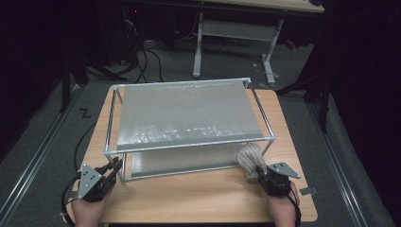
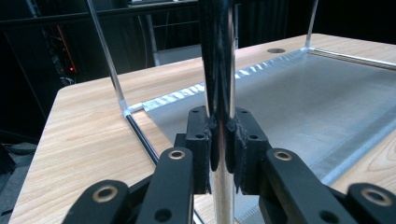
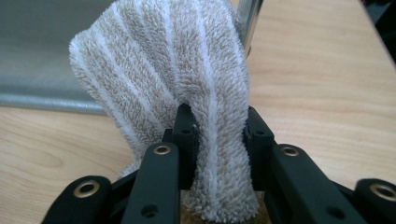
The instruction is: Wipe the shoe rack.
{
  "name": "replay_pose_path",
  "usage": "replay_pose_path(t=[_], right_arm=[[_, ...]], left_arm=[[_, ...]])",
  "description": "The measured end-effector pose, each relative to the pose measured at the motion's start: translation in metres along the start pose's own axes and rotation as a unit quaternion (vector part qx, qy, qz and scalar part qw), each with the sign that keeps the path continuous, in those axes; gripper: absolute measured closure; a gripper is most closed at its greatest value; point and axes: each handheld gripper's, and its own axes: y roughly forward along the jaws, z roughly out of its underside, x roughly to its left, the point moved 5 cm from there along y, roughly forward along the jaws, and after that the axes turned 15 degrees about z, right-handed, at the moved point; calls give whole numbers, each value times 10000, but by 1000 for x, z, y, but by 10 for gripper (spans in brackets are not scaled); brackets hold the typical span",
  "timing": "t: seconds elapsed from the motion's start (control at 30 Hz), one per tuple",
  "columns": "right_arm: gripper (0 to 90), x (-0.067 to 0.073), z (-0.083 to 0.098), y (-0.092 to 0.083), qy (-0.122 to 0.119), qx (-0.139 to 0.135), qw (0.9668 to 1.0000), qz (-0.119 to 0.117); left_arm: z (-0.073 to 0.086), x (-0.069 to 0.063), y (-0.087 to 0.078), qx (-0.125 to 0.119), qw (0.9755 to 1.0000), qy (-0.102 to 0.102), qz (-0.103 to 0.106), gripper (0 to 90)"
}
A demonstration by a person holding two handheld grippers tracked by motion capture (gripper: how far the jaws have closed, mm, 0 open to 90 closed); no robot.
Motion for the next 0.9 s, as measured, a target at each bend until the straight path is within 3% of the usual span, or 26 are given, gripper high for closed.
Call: replay_pose_path(t=[0.17, 0.4, 0.53, 0.63, 0.73, 0.9], right_arm=[[722, 2, 7, 8, 12, 216, 9997, -115], [724, 1, 8, 7, 34, 206, 9996, -182], [726, 0, 7, -6, 17, 23, 9997, -260], [727, -2, 8, -30, -35, -236, 9994, -238], [727, -4, 13, -41, -78, -280, 9994, -201], [727, -22, 26, -51, 37, -232, 9997, 10]], left_arm=[[0, 0, 0, -6, 10000, 0, 5, 786], [0, 0, 0, -17, 10000, -13, 3, 786], [0, 0, 1, -26, 10000, -34, 1, 786], [0, 1, 1, -30, 10000, -44, -10, 787], [0, 1, 2, -24, 10000, -35, -11, 786], [0, 2, 3, -38, 10000, -66, -32, 787]])
